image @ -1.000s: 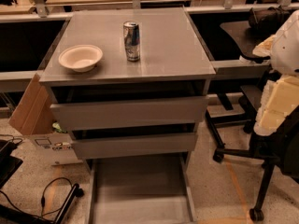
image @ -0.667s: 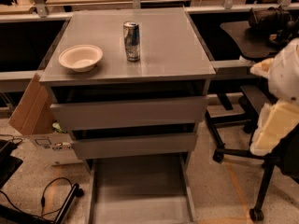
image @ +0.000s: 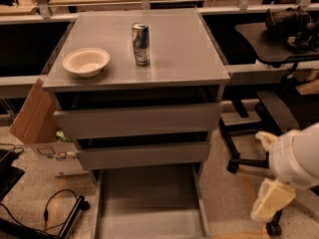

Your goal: Close bottom drawer

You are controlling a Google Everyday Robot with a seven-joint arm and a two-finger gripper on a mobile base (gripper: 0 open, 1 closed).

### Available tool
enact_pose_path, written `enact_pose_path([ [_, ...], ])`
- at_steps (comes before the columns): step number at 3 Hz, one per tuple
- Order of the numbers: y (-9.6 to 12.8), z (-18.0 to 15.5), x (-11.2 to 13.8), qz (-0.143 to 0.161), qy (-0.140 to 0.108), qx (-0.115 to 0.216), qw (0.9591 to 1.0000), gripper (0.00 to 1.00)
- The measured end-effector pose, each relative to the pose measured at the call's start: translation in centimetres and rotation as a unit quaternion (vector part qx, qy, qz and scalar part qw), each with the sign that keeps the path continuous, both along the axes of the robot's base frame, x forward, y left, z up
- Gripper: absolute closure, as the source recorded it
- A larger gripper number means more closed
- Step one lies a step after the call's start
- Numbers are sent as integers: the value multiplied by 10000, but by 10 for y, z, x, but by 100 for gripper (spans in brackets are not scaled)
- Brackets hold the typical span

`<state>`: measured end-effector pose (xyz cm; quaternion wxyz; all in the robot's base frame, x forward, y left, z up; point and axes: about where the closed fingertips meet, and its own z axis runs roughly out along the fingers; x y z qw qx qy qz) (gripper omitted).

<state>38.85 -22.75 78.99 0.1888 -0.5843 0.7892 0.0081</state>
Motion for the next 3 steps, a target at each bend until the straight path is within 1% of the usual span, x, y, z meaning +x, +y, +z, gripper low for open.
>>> enact_pose_path([
  [1, -1, -127, -19, -109, 375, -149, 9991, 0],
  [2, -1, -192, -28, -290, 602, -290, 9973, 0],
  [3, -1, -199, -28, -367, 618, -305, 9969, 0],
])
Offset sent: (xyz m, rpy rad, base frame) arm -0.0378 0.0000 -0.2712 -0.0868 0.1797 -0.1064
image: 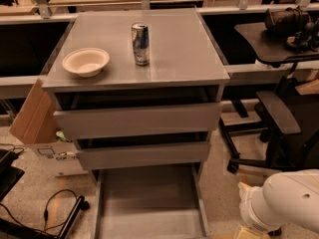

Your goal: Close bottom drawer

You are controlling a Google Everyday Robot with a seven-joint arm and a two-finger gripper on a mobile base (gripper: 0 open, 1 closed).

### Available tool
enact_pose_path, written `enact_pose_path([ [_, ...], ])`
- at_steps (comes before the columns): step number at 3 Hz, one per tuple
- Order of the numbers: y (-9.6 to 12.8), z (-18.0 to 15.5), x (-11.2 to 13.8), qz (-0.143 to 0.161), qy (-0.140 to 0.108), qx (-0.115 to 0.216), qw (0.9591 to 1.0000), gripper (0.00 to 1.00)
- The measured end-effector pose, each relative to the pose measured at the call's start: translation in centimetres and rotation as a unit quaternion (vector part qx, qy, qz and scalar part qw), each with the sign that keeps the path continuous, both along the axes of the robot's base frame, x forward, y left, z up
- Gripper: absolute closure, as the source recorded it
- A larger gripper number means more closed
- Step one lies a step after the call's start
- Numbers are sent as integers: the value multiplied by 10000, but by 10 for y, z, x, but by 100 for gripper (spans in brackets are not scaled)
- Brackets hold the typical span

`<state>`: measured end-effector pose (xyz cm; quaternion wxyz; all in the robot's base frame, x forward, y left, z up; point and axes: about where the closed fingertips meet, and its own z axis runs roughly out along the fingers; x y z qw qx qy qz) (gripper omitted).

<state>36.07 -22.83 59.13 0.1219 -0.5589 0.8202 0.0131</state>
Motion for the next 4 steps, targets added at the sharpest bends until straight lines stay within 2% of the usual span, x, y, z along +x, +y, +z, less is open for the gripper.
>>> enact_pose_path([
  [1, 2, -13, 6, -69, -58, 28, 10000, 0],
  [2, 5, -69, 11, -148, -17, 172, 9997, 18],
  [3, 16, -167, 15, -249, -38, 659, 9975, 49],
  [4, 29, -232, 21, -275, 10, 979, 9948, 72],
])
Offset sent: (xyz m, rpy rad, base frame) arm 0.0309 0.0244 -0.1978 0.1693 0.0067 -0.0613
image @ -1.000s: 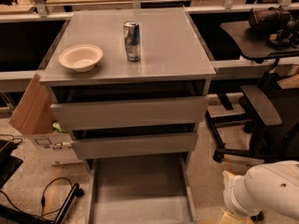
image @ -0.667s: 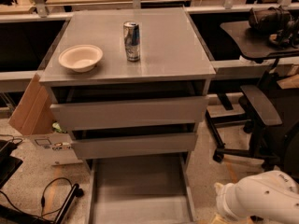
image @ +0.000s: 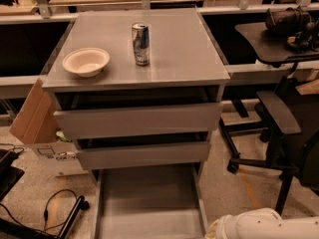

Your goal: Close bottom drawer

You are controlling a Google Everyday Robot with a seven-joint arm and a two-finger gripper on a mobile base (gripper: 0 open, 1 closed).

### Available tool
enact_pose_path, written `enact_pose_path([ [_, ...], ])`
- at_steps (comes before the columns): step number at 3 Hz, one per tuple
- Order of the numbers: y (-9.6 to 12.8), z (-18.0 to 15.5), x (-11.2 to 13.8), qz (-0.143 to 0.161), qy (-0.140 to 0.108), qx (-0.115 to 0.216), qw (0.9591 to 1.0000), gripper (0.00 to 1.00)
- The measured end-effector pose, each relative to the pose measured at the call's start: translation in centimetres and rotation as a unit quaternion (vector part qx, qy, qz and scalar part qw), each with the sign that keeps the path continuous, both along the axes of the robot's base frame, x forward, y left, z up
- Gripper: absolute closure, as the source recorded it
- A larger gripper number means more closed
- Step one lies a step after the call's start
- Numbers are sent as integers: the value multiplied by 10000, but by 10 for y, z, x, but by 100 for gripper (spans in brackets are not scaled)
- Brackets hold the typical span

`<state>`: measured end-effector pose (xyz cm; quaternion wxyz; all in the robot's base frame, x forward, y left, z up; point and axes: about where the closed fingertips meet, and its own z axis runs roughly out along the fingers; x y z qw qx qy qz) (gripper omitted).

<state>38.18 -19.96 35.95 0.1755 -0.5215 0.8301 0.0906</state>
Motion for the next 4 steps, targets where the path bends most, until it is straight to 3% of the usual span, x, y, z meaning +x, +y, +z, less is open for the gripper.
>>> enact_pose_path([
  [1, 23, -67, -8, 7, 336, 302, 9990, 96],
  [2, 41, -122, -32, -187, 826, 578, 9947, 100],
  [3, 47, -138, -43, -231, 992, 659, 9926, 100],
  [4, 48, -138, -43, -229, 994, 661, 9926, 100],
])
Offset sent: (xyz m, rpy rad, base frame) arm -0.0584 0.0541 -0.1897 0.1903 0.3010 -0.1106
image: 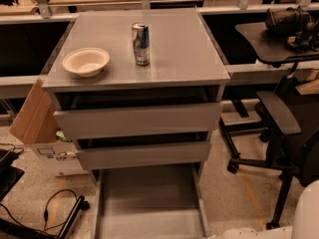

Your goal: Close bottom drawer

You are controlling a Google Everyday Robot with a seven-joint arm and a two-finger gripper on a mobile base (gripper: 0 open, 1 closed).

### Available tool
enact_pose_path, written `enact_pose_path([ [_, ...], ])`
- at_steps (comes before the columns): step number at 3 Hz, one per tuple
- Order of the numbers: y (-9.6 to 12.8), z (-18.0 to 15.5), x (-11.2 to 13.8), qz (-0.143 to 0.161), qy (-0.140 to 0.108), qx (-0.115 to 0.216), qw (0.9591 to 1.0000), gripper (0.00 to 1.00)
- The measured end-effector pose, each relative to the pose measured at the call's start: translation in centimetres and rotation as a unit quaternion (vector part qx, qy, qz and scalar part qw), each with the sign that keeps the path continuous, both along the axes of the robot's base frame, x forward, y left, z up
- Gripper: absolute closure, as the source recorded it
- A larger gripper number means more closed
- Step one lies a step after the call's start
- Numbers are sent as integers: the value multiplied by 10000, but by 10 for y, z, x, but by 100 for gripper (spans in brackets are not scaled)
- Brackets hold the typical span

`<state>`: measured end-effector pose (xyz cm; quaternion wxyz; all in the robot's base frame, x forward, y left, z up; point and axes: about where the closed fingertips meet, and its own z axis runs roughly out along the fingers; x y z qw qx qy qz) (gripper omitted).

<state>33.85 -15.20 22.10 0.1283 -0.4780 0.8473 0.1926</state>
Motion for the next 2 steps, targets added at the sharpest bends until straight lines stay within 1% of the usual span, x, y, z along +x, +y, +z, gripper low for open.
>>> enact_pose_path([
  [1, 31, -38, -12, 216, 4, 288, 9994, 100],
  [2, 63, -76, -17, 520, -19, 483, 9975, 100],
])
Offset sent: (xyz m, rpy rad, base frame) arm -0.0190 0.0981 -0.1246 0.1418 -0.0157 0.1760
